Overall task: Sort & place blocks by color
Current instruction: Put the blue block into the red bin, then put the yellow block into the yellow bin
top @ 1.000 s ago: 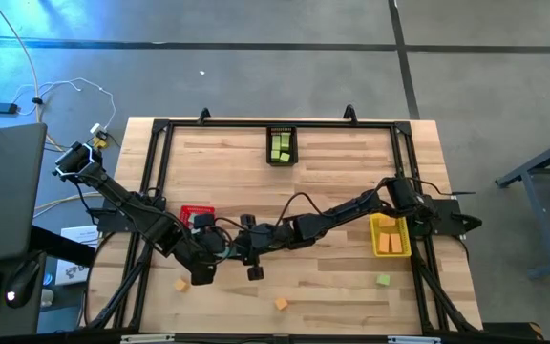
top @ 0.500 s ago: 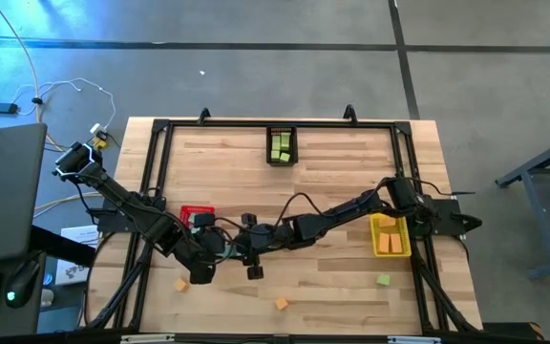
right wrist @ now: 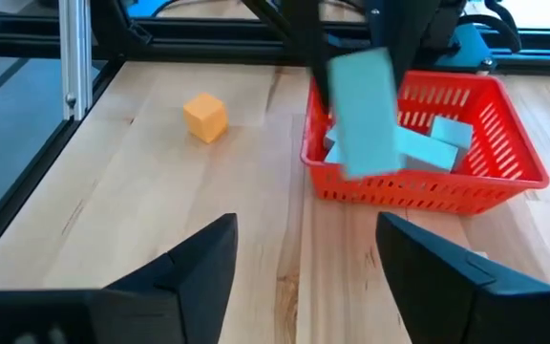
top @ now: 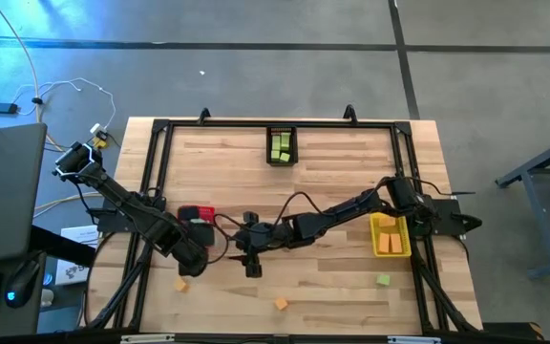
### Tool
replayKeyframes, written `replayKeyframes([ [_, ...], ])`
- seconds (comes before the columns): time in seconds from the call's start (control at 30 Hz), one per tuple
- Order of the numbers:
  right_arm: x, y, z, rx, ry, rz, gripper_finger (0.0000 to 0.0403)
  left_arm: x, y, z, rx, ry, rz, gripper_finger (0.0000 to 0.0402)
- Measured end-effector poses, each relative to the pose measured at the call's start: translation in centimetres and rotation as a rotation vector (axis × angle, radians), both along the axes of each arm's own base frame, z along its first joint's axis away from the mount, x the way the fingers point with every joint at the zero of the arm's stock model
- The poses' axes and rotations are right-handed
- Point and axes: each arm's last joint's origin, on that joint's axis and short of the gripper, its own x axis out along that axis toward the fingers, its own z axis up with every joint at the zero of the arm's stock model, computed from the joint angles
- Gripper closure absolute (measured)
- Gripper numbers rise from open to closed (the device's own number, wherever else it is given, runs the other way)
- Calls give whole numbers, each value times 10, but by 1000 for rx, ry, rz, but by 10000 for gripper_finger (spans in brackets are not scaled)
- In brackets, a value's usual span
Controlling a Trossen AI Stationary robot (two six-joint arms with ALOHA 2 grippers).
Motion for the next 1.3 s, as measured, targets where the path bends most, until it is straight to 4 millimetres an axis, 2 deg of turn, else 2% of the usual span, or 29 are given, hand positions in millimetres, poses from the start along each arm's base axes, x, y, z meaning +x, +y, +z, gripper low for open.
replayKeyframes([
  [0.13, 0, 0, 0, -2, 5, 0, 167, -7, 5, 0, 66, 38, 92, 291],
  [0.27, -1, 0, -2, -3, 27, -3, 167, -10, 10, 0, 149, -4, 220, 290],
  [0.43, -3, -1, -6, 23, 76, -25, 167, -17, 14, -13, 150, -22, 411, 290],
  [0.57, -5, -1, -10, 61, 119, -55, 167, -25, 17, -25, 138, 21, 493, 289],
  [0.93, -9, 0, -14, 114, 187, -89, 167, -32, 20, -36, 142, 56, 550, 284],
  [1.13, -11, 6, -15, 130, 197, -74, 167, -32, 20, -36, 143, 53, 546, 247],
  [1.3, -17, 17, -12, 156, 236, 9, 167, -32, 20, -36, 139, 57, 543, 209],
])
